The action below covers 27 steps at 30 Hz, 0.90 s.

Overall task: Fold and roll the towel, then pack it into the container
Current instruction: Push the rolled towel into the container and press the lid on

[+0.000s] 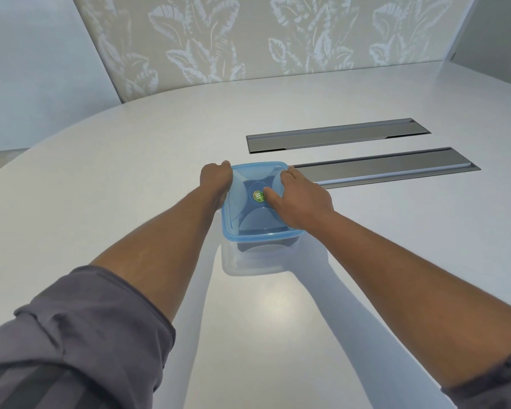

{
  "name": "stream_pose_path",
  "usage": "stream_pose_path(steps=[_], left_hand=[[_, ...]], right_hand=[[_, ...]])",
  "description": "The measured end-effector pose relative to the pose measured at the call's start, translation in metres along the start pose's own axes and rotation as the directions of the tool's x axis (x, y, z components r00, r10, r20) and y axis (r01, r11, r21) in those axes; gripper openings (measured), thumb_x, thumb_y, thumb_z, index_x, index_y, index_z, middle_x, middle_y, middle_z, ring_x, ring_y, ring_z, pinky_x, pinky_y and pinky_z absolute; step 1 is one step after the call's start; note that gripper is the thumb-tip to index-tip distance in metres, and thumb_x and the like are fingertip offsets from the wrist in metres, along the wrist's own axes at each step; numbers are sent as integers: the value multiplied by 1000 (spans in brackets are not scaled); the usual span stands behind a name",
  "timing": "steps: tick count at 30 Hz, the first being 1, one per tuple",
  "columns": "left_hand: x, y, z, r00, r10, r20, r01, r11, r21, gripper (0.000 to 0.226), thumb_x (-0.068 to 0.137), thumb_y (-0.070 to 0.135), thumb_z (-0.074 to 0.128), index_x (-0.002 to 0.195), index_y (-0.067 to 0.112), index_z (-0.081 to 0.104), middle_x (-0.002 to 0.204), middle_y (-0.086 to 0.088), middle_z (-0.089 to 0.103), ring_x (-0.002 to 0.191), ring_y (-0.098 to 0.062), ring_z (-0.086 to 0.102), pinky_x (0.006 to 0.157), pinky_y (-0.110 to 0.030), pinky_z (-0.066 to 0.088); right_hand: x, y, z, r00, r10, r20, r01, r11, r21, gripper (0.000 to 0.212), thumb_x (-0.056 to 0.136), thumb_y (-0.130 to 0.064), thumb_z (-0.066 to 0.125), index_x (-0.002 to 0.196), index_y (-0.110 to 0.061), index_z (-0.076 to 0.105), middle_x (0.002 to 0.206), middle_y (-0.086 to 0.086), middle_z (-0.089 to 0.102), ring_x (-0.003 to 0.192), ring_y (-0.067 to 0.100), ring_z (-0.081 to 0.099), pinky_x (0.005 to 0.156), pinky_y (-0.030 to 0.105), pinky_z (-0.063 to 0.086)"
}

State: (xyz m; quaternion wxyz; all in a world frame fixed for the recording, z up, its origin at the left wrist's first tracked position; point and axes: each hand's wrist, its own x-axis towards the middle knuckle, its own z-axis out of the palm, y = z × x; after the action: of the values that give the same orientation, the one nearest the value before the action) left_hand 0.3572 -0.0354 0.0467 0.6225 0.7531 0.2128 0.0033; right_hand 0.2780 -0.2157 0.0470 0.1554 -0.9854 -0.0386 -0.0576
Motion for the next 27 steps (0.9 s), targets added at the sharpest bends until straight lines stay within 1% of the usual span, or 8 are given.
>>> stream_pose_path(steps=[6, 11, 14, 16, 19, 22, 24, 27], left_hand=[[-3, -5, 5, 983, 165, -79, -143, 963, 229, 26, 104, 31, 45, 96, 7, 54, 79, 0, 52, 77, -22, 50, 55, -29, 34], [-18, -4, 2, 873, 479, -96, -359, 762, 539, 22, 101, 31, 49, 94, 15, 62, 102, -3, 65, 88, -24, 59, 70, -29, 37], [-31, -7, 1, 868, 497, 14, -399, 680, 615, 34, 101, 34, 48, 120, 13, 68, 127, -7, 64, 115, -27, 60, 85, -32, 42], [-40, -13, 0, 887, 448, 109, -418, 681, 601, 41, 103, 33, 47, 135, 10, 59, 142, -8, 56, 129, -27, 53, 100, -34, 40], [-48, -24, -1, 909, 357, 216, -417, 758, 502, 50, 102, 36, 43, 143, 7, 47, 147, -9, 44, 130, -28, 49, 106, -40, 42], [-57, -32, -5, 920, 363, 150, -393, 842, 369, 40, 95, 39, 46, 126, 15, 56, 121, -5, 58, 105, -24, 60, 87, -39, 52], [-66, -37, -9, 925, 366, 101, -379, 876, 299, 18, 99, 29, 45, 106, 17, 56, 99, 1, 61, 89, -21, 59, 69, -31, 45], [-77, -46, -15, 932, 356, 69, -363, 917, 164, 19, 102, 24, 41, 99, 16, 59, 90, -1, 66, 81, -23, 60, 66, -33, 47]], right_hand=[[0, 5, -1, 1000, 17, -11, -17, 1000, 17, 64, 98, -65, 36, 134, -14, 51, 137, -1, 50, 108, 28, 59, 74, 37, 42], [-2, 4, -2, 999, 37, 4, -37, 998, 52, 63, 97, -65, 38, 134, -16, 51, 137, -3, 50, 99, 22, 52, 74, 37, 41], [-4, 4, -3, 999, 51, 4, -51, 994, 93, 64, 95, -67, 41, 134, -17, 52, 135, -3, 52, 102, 22, 55, 75, 37, 43], [-5, 2, -4, 997, 79, -12, -77, 990, 122, 61, 91, -68, 45, 127, -19, 55, 127, -3, 57, 100, 23, 56, 74, 37, 43], [-9, -2, -6, 989, 128, -78, -115, 981, 154, 49, 86, -68, 53, 105, -23, 58, 104, -4, 62, 87, 22, 56, 67, 35, 41], [-14, -3, -8, 981, 159, -111, -138, 975, 174, 42, 91, -60, 54, 107, -22, 61, 101, -4, 64, 86, 22, 55, 68, 34, 42], [-15, -2, -8, 974, 203, -104, -176, 959, 223, 34, 94, -50, 53, 108, -22, 65, 105, -2, 68, 87, 23, 56, 71, 33, 43], [-18, -1, -6, 961, 269, -70, -225, 900, 374, 30, 94, -40, 51, 113, -25, 69, 114, 1, 71, 96, 26, 61, 76, 34, 45]])
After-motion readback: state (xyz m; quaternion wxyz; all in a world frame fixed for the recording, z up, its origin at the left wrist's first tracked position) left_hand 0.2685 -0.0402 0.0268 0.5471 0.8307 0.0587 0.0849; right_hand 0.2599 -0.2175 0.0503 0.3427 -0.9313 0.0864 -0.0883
